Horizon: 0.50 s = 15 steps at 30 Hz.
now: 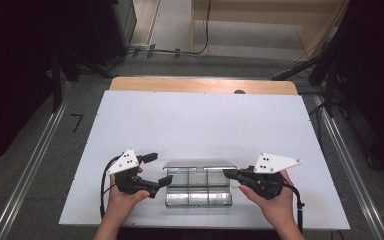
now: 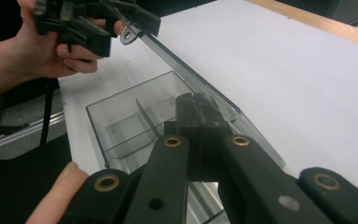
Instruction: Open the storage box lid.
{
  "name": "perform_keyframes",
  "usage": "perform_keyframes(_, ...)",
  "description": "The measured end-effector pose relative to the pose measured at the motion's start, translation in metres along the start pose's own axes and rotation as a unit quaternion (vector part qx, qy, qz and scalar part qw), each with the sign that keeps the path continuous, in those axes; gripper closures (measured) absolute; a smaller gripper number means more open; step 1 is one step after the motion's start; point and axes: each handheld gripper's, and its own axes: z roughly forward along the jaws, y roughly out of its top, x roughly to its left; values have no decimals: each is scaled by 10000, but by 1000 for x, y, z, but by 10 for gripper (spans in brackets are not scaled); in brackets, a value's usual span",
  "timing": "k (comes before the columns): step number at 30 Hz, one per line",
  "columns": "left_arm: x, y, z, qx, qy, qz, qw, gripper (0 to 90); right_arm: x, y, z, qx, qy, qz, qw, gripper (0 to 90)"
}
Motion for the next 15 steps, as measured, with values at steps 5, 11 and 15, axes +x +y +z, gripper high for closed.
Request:
perform_keyframes(5, 8, 3, 6, -20, -125, 129, 9998, 304, -4, 5, 1, -10, -54, 32, 10000, 880)
perform_keyframes(11, 12, -2, 16, 17, -34, 179, 9998, 482, -10, 3, 0, -37, -82, 68, 9999, 880)
perform_keyframes(15, 14, -6, 21, 106, -21, 167, 9998, 591, -10, 0, 2, -37, -79, 88, 9999, 880)
